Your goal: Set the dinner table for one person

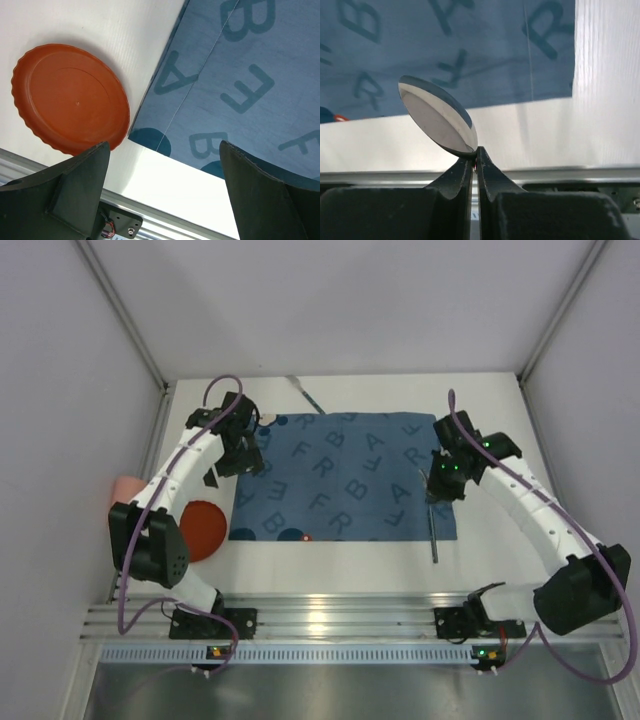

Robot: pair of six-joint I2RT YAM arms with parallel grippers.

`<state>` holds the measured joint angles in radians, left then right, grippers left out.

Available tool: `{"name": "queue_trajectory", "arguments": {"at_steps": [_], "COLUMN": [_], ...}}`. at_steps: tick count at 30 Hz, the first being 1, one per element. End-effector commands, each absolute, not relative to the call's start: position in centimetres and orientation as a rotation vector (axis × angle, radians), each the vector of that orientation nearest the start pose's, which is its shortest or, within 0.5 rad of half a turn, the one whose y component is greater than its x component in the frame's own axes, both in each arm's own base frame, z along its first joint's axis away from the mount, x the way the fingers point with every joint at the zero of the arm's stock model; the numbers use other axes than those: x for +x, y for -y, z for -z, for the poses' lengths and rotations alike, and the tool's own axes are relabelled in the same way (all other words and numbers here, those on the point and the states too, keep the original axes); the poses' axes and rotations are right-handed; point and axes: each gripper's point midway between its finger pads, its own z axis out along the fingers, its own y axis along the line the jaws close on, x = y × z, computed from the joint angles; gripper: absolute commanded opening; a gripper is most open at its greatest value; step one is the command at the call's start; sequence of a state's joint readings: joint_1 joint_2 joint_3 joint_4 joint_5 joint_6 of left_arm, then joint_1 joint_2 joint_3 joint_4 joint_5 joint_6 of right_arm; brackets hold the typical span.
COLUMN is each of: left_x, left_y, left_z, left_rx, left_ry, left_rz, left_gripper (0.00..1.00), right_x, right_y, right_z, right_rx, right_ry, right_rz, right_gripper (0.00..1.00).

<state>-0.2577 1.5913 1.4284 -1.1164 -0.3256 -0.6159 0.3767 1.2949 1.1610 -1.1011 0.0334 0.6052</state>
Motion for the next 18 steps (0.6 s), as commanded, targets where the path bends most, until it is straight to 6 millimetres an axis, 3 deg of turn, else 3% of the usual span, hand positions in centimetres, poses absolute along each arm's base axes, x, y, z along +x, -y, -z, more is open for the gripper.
{"name": "queue_trajectory", "arguments": {"at_steps": [1,2,4,5,6,7,8,9,10,11,12,18], "left_x": [30.9,30.8,30.8,30.8,30.8,30.8,30.8,30.8,30.8,30.8,30.7,31.2], "left_y": [5.3,5.3,5.6,5.8,5.9,6.1,6.4,6.4,6.4,6.5,6.4,6.4], "left_z": [-16.2,-16.1,-16.0,-16.0,-16.1,-16.1,-16.2,-16.2,-16.4,-16.5,-16.6,-16.8], "left_rx": [-0.554,-0.551,-0.545,-0.539,-0.536,-0.535,-0.530,-0.526,-0.524,-0.521,-0.515,-0.494], "left_ry": [-2.661,-2.665,-2.671,-2.673,-2.673,-2.673,-2.674,-2.673,-2.670,-2.667,-2.666,-2.657], "left_rz": [-0.187,-0.185,-0.166,-0.159,-0.151,-0.142,-0.123,-0.119,-0.117,-0.110,-0.110,-0.114], "left_gripper": [0.96,0.95,0.95,0.96,0.96,0.96,0.96,0.95,0.95,0.95,0.95,0.96], "right_x": [24.5,25.7,28.9,30.2,32.3,33.5,34.8,36.7,37.8,38.8,40.1,42.5], "right_y": [-11.3,-11.6,-12.9,-13.7,-14.7,-15.0,-15.4,-15.8,-15.8,-16.0,-16.0,-14.2], "right_z": [-17.5,-16.8,-17.5,-16.1,-17.1,-16.8,-15.1,-16.1,-15.7,-13.8,-14.1,-8.6], "right_rx": [0.340,0.349,0.342,0.341,0.330,0.328,0.324,0.319,0.313,0.320,0.326,0.389], "right_ry": [-2.766,-2.784,-2.732,-2.774,-2.734,-2.736,-2.776,-2.736,-2.736,-2.775,-2.756,-2.836], "right_rz": [-0.191,-0.186,-0.256,-0.262,-0.312,-0.325,-0.296,-0.314,-0.307,-0.284,-0.291,-0.203], "right_gripper": [0.00,0.00,0.00,0.00,0.00,0.00,0.00,0.00,0.00,0.00,0.00,0.00]}}
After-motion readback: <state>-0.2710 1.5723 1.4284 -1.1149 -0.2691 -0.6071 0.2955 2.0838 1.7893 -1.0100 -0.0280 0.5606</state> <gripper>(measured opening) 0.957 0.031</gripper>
